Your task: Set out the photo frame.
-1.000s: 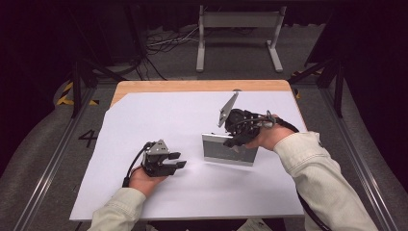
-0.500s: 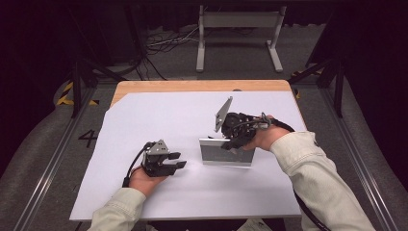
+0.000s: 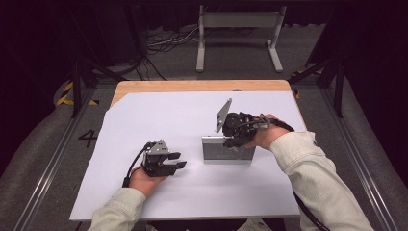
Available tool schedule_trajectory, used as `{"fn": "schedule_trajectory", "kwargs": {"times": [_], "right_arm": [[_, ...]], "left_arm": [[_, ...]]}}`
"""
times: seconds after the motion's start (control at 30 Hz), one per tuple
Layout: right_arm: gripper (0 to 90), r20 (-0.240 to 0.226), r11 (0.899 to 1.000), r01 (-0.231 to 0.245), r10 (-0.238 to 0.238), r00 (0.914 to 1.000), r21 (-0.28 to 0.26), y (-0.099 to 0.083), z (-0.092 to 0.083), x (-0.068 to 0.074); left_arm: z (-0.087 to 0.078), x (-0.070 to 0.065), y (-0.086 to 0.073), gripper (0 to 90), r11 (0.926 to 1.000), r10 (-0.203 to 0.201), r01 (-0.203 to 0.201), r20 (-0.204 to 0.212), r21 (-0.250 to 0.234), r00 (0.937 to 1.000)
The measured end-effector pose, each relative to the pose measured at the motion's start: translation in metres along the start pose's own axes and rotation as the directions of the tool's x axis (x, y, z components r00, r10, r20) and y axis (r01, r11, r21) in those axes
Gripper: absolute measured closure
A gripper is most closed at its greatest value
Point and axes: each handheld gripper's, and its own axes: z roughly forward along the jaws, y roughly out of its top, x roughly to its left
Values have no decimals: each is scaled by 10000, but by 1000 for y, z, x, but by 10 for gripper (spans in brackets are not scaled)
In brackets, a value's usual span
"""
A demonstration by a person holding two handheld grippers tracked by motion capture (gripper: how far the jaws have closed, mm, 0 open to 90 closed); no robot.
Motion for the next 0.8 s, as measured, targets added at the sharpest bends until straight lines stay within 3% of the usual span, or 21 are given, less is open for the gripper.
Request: {"fn": "schedule_trajectory", "kwargs": {"times": [0.33,0.43,0.63,0.8], "right_arm": [[730,400,9998,-165,170,9991,-141,-7,3,-4],[669,574,9974,-626,646,9963,-365,-8,1,-8],[522,613,9939,-875,916,9939,-671,-12,1,-10],[496,611,9910,-1022,1077,9923,-865,-16,-1,-13]], "left_arm": [[0,0,0,549,10000,-89,89,18,7,10000],[0,0,0,548,10000,-81,81,19,17,10000],[0,0,0,548,10000,-85,85,26,3,10000],[-1,0,-1,544,9999,-102,102,42,-30,9999]]}}
